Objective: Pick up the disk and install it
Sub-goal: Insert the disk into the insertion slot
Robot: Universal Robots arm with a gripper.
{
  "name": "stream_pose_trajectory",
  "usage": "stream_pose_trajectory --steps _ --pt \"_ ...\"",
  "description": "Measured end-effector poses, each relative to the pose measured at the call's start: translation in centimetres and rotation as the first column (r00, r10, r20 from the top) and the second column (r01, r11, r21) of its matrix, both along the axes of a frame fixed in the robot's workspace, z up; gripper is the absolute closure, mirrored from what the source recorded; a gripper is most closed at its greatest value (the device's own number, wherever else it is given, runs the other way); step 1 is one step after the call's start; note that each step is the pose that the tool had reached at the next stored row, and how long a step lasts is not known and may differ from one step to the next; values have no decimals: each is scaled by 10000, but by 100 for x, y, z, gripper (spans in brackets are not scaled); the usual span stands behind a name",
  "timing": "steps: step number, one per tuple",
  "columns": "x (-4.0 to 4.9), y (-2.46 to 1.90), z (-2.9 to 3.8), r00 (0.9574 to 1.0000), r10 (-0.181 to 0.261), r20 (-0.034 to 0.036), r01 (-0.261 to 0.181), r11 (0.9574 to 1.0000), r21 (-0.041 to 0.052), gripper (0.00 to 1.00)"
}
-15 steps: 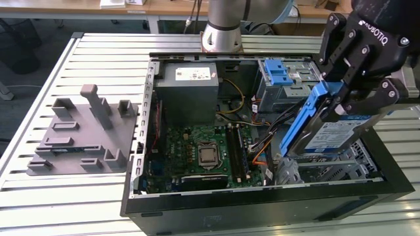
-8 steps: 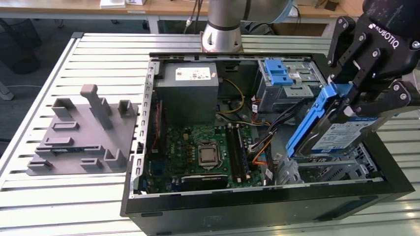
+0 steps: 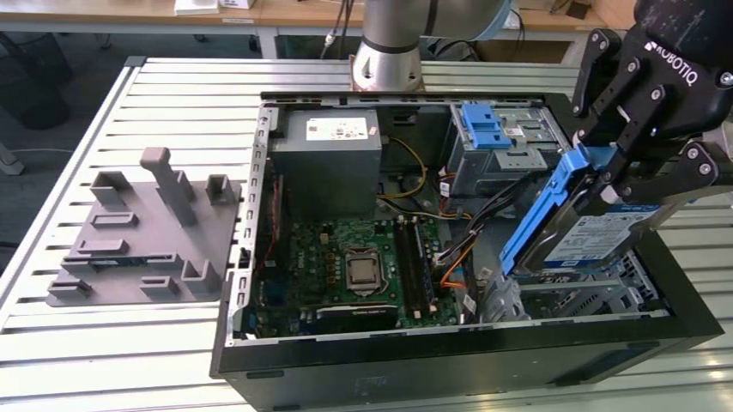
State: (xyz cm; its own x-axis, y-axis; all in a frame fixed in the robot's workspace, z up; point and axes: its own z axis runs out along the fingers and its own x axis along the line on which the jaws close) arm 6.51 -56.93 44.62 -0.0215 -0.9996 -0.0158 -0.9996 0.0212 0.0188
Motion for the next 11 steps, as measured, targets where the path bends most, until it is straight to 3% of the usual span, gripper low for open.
stream_pose_trajectory --steps 7,11 --pt "13 0 -1 10000 1 0 -1 10000 1 64" --pt "77 0 -2 10000 0 -1 0 10000 0 64"
